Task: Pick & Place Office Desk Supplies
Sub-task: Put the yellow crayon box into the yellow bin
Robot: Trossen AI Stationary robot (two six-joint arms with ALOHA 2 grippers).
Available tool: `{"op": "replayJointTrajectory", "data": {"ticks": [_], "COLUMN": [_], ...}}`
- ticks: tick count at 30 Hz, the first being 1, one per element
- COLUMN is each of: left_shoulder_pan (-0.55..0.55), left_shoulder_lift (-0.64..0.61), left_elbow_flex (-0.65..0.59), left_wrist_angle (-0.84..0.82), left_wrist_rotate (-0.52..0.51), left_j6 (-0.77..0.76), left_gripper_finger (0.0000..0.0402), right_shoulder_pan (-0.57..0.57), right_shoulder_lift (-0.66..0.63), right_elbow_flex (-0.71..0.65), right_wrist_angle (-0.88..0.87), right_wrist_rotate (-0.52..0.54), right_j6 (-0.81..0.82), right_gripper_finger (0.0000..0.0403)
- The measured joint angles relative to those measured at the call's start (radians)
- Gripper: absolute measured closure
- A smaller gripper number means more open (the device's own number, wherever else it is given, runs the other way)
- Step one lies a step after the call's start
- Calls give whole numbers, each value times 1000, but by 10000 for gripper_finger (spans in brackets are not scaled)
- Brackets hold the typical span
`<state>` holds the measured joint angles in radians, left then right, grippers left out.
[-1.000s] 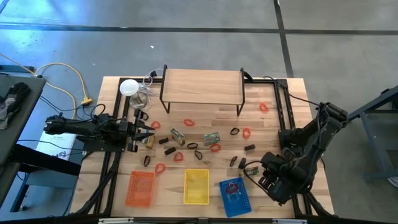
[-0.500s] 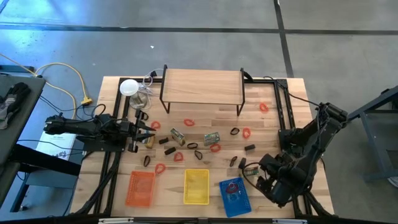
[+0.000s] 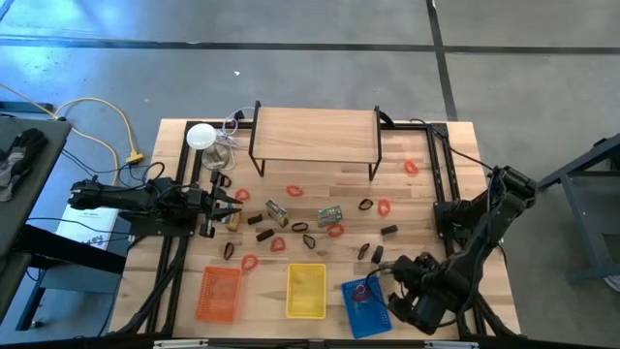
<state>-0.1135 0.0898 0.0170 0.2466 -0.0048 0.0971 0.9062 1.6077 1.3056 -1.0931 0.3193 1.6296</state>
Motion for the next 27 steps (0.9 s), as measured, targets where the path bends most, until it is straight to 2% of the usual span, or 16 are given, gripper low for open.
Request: {"op": "replayJointTrajectory", "data": {"ticks": [7, 12, 16, 23, 27], "left_shoulder_pan": [0, 0, 0, 0, 0], "left_shoulder_lift": [0, 0, 0, 0, 0], "left_elbow_flex": [0, 0, 0, 0, 0], "left_wrist_angle": [0, 0, 0, 0, 0], "left_wrist_rotate": [0, 0, 0, 0, -1], "left_j6": [0, 0, 0, 0, 22], "left_gripper_finger": [325, 325, 325, 325, 325], "right_shoulder_pan": [-70, -73, -50, 7, 51], "right_shoulder_lift": [0, 0, 0, -12, -19], "right_elbow_flex": [0, 0, 0, -61, -121], "right_wrist_angle": [-100, -187, -296, -307, -240], "right_wrist_rotate": [-72, -167, -218, -209, -146], "right_j6": [-3, 10, 86, 79, 24], "right_gripper_finger": [14, 14, 14, 14, 14]}}
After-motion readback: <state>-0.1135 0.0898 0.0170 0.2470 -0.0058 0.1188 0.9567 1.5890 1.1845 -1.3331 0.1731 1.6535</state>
